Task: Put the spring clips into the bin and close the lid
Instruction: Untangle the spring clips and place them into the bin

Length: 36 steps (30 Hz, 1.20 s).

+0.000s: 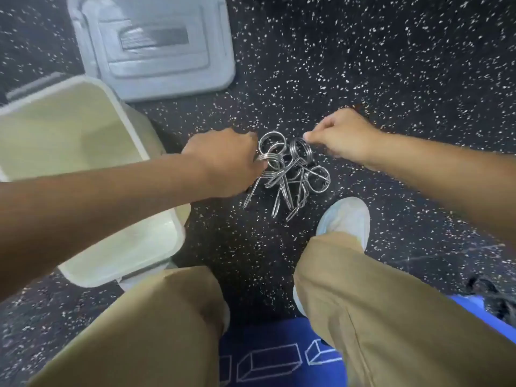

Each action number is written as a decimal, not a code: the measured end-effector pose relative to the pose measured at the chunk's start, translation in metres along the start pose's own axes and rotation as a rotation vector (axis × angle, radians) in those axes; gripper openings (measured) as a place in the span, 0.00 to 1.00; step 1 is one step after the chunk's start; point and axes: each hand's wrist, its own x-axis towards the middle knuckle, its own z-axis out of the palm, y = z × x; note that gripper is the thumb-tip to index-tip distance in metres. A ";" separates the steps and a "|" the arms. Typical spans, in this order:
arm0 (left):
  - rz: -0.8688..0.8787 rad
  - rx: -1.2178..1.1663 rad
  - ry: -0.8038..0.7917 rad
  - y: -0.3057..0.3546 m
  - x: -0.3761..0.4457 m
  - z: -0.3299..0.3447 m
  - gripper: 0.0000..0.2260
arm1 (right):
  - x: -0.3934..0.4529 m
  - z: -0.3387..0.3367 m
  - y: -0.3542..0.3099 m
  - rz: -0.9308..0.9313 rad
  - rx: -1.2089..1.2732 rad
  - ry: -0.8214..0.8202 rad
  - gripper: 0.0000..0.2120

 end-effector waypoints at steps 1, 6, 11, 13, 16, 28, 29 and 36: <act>0.029 0.050 -0.006 0.001 0.005 0.004 0.16 | 0.005 0.004 0.001 0.003 -0.031 -0.035 0.20; 0.130 0.173 0.009 0.001 0.031 0.030 0.15 | 0.024 0.021 -0.002 0.032 -0.163 -0.136 0.20; 0.160 0.206 0.080 -0.003 0.056 0.043 0.13 | 0.035 0.029 0.004 -0.020 -0.234 -0.127 0.20; 0.174 0.249 0.093 -0.003 0.063 0.042 0.14 | 0.037 0.033 0.006 -0.031 -0.255 -0.126 0.21; 0.217 0.393 0.102 -0.002 0.069 0.043 0.14 | 0.040 0.039 0.014 -0.101 -0.299 -0.093 0.20; 0.322 0.688 0.132 -0.008 0.041 0.035 0.10 | 0.012 0.022 0.020 -0.327 -0.315 -0.116 0.12; 0.318 0.692 0.146 -0.009 0.035 0.033 0.10 | 0.010 0.022 0.020 -0.340 -0.291 -0.112 0.11; 0.251 0.638 0.194 -0.023 -0.020 0.015 0.11 | -0.016 0.024 0.014 -0.436 -0.193 0.009 0.14</act>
